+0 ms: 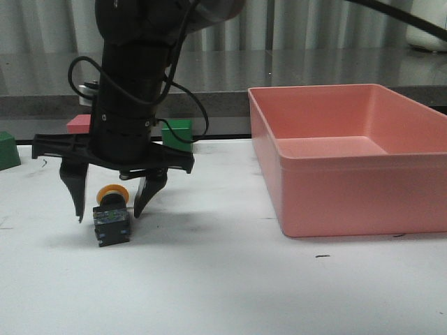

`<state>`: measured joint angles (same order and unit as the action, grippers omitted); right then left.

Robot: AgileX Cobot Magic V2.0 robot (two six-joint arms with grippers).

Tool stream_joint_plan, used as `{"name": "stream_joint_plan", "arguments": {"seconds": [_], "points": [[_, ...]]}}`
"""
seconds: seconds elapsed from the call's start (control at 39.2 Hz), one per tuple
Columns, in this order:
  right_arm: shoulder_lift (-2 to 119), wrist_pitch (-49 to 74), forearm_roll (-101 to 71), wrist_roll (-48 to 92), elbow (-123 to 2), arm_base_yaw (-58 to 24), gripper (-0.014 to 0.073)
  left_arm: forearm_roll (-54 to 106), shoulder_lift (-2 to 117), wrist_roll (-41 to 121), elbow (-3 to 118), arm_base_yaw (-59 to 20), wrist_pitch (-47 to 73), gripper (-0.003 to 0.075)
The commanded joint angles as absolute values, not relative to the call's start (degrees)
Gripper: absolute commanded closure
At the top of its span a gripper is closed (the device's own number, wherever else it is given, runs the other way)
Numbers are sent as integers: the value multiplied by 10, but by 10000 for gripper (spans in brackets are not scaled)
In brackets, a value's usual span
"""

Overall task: Place and stand button with both arms
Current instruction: 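Lower the button onto the table and open the right gripper, then raise the right gripper away from the button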

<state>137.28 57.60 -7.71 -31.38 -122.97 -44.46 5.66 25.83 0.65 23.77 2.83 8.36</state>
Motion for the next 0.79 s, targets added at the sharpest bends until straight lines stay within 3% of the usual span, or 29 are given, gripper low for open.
{"name": "stream_joint_plan", "arguments": {"seconds": [0.0, 0.18, 0.23, 0.43, 0.54, 0.77], "points": [[1327, 599, -69, -303, -1283, -442, 56, 58, 265, 6, 261, 25, 35, 156], [1319, 689, -69, -266, -1381, -442, 89, 58, 265, 6, 261, 25, 35, 156], [1319, 711, -68, -257, -1407, -442, 150, 58, 265, 6, 261, 25, 35, 156], [1319, 750, -63, -231, -1476, -442, 526, 58, 265, 6, 261, 25, 35, 156], [1319, 769, -63, -231, -1498, -442, 651, 58, 265, 6, 261, 25, 35, 156], [1288, 771, -64, -177, -1500, -435, 655, 58, 265, 6, 261, 25, 35, 156]]}}
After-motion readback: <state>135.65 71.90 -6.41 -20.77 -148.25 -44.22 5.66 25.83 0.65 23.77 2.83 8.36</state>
